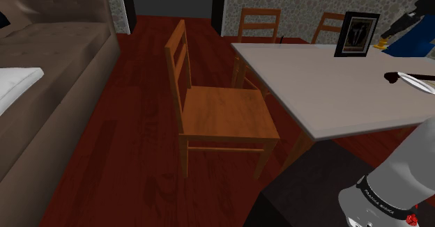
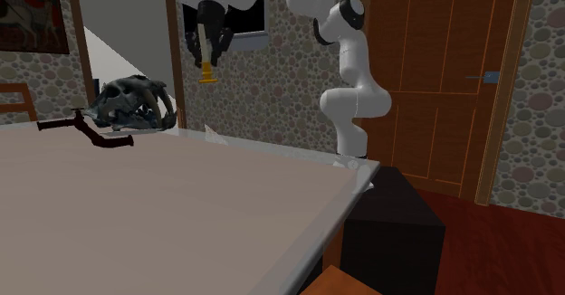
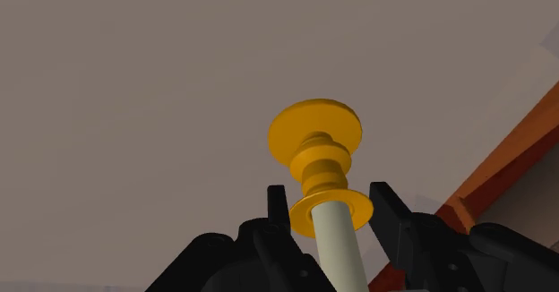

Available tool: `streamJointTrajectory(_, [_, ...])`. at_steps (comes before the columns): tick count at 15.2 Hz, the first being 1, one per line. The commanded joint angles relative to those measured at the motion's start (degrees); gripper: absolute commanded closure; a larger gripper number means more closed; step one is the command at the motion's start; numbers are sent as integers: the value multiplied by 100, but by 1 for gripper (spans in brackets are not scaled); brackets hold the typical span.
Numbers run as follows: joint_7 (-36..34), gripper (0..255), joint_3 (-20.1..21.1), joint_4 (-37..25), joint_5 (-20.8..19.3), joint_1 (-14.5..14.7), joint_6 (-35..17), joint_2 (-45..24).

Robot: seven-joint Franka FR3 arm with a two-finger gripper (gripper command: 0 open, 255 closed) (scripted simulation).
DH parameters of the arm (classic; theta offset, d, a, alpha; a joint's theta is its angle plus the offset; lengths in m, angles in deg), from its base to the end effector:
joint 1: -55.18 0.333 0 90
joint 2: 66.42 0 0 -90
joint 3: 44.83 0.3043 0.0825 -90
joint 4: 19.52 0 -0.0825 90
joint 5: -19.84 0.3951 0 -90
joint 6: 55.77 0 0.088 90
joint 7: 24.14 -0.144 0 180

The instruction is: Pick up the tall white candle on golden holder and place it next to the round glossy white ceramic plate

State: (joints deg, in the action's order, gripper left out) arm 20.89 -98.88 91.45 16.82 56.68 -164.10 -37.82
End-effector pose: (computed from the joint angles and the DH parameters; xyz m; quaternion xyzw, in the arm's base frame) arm 0.2535 -0.4521 0.5697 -0.9753 0.0545 -0.2132 0.0214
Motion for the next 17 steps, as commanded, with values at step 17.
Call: streamJointTrajectory(17, [1271,255,-6159,-5603,-1047,6244,2098,1160])
